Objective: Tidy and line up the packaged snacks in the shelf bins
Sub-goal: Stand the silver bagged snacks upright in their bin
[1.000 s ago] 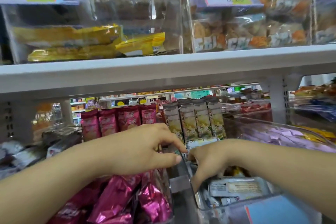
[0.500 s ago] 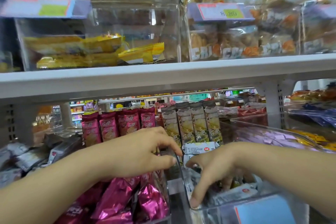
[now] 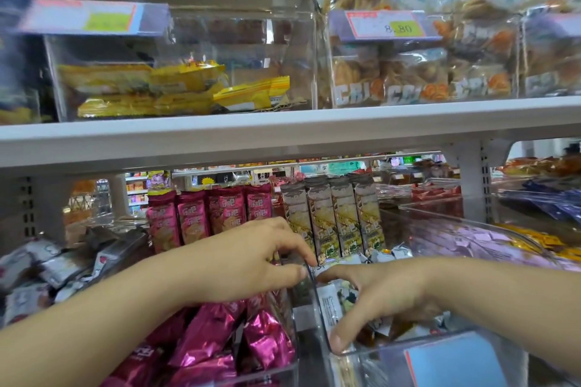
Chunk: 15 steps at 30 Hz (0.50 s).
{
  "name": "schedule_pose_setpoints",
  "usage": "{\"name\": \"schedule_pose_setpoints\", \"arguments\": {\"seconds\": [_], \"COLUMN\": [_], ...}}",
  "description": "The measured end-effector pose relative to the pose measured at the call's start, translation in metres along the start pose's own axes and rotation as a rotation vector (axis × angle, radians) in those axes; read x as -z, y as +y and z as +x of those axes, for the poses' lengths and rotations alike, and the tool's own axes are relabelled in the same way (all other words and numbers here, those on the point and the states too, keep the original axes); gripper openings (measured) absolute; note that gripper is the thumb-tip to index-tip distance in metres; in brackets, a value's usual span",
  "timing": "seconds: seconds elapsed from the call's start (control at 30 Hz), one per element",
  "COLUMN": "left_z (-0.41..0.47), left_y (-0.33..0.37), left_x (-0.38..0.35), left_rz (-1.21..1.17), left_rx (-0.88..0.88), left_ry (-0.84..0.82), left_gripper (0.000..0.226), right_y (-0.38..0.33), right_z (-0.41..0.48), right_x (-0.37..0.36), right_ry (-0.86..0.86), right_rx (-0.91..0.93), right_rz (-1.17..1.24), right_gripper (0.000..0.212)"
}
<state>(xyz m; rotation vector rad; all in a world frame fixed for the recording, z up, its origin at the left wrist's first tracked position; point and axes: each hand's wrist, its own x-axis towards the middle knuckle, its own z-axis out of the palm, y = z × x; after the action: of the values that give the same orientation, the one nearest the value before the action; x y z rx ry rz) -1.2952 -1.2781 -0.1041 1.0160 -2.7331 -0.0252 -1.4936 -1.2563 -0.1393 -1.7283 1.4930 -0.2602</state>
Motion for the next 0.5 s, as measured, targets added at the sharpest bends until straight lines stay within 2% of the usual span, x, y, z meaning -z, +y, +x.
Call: {"name": "schedule_pose_setpoints", "arguments": {"seconds": [0.23,0.33,0.4,0.5], "left_z": [0.001,-0.002,-0.008,-0.020], "left_y": [0.002,0.007,0.012,0.017], "left_x": [0.002,0.004,0.008,0.015], "left_rz": [0.001,0.029,-0.037,-0.256], "left_rx": [-0.001,-0.009,-0.001,-0.021], "left_ry": [-0.002,0.021,0.084,0.180], "left_gripper": [0.021,0.030,0.036,0.041], "right_y": [0.001,-0.004,-0.012,-0.026], "right_z": [-0.011,-0.024,-0.035,-0.049], "right_x": [-0.005,-0.001,0.003,0.001], "right_ry": [0.199,0.377,0.521,0.619], "right_rx": [0.193,0.332,0.452,0.579], "right_rz": [-0.108,-0.136,-0.206,-0.312], "right_gripper": [0.091,0.094,0.095,0.092]}}
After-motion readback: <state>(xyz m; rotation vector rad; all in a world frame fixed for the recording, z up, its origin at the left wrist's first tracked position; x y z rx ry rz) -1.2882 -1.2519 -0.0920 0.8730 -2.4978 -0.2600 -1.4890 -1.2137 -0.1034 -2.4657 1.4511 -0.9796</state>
